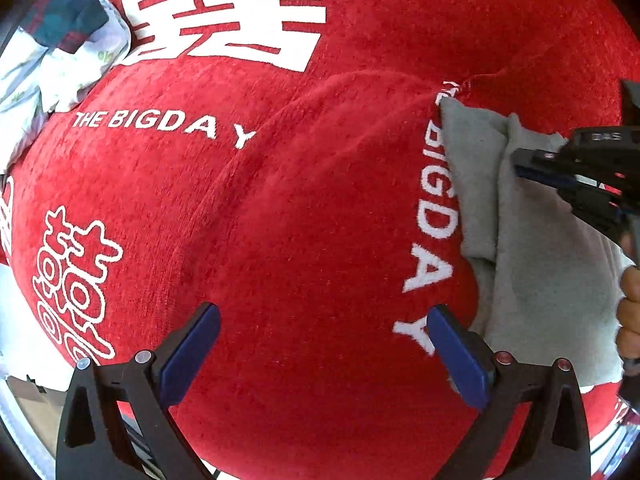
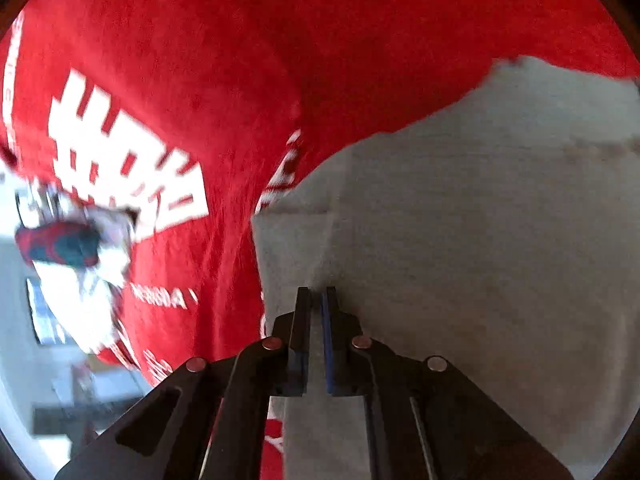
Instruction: Fold small clothes
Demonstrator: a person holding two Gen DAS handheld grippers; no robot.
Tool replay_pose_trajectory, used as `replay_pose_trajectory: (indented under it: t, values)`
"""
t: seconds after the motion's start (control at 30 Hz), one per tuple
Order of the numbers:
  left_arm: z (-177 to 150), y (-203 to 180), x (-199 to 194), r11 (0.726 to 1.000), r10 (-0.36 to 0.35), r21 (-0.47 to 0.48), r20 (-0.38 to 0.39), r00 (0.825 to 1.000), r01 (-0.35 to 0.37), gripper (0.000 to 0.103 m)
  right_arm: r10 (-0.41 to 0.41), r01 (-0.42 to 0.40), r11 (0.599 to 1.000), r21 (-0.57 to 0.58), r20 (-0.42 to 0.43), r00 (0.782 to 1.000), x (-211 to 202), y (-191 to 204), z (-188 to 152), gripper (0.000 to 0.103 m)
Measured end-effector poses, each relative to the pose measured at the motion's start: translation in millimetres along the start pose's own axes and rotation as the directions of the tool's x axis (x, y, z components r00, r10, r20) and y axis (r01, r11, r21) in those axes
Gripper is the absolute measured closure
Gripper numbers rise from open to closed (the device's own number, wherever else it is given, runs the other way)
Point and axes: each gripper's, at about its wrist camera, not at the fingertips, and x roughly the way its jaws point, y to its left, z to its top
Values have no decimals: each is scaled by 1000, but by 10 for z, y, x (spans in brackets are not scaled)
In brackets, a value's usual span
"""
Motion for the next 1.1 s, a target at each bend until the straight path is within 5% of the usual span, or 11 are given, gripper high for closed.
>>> replay_pose_trajectory:
  t: [0.1,0.37,0.53,0.67,1.1]
  values:
    - [-2,34,44,1000,-5,0,-12,1000,5,0,-65,62,991,-119,-20,998,21,177,-78,97]
    - [41,64,91,999,-43,-28,-30,999,42,0,-24,14,986,-163,-54,998,-282,252,-541,96]
    - [57,88,123,999,-29,-16,-26,999,28,0,-10,-19,985,-172,-170,985,-75,234,-1106,96]
    - [18,32,128,999,-37,5,-39,999,37,0,-14,-26,976,-217,-181,983,-72,303,-1375,96]
    - [-69,-243,59,997,-53,53,-66,996,56,0,49,-40,997,59,-174,983,-663,-509,-1669,96]
